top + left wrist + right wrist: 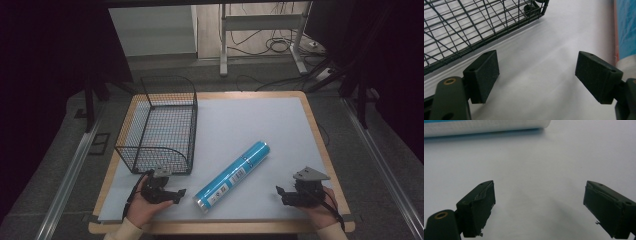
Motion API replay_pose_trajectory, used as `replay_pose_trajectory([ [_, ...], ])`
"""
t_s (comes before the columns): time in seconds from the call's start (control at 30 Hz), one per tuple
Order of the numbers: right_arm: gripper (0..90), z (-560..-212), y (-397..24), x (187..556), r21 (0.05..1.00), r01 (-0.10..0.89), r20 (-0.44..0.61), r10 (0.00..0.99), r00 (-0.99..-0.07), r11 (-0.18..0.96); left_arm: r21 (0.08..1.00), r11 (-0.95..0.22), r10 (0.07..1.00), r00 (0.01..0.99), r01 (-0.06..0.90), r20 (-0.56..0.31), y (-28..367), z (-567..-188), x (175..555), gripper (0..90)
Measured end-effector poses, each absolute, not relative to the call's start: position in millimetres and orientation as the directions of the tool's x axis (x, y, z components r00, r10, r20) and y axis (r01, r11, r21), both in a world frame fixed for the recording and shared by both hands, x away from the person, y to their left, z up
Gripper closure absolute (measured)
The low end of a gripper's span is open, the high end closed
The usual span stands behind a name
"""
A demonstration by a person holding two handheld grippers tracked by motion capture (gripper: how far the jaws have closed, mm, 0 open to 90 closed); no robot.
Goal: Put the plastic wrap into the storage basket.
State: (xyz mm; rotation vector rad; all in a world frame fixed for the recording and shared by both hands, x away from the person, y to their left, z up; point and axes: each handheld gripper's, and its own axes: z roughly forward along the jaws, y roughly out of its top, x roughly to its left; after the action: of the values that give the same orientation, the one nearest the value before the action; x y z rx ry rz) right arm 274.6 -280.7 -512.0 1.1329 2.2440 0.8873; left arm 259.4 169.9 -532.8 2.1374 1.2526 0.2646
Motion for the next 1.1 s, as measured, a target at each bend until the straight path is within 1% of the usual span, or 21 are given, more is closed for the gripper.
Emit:
replay_pose_trajectory([
  [0.63,11.0,-511,-281,274,0.720,0.522,-0.117,0.822,-0.558,0.457,0.614,-0.352,0.836,0.532,0.706,-0.133,169,-529,257,18.0],
  [0.77,11.0,-510,-282,274,0.720,0.521,-0.119,0.822,-0.558,0.458,0.626,-0.343,0.833,0.535,0.700,-0.141,168,-522,252,18.0],
  [1.1,11.7,-509,-282,273,0.719,0.519,-0.124,0.820,-0.558,0.462,0.653,-0.359,0.814,0.565,0.667,-0.131,161,-500,250,18.0],
])
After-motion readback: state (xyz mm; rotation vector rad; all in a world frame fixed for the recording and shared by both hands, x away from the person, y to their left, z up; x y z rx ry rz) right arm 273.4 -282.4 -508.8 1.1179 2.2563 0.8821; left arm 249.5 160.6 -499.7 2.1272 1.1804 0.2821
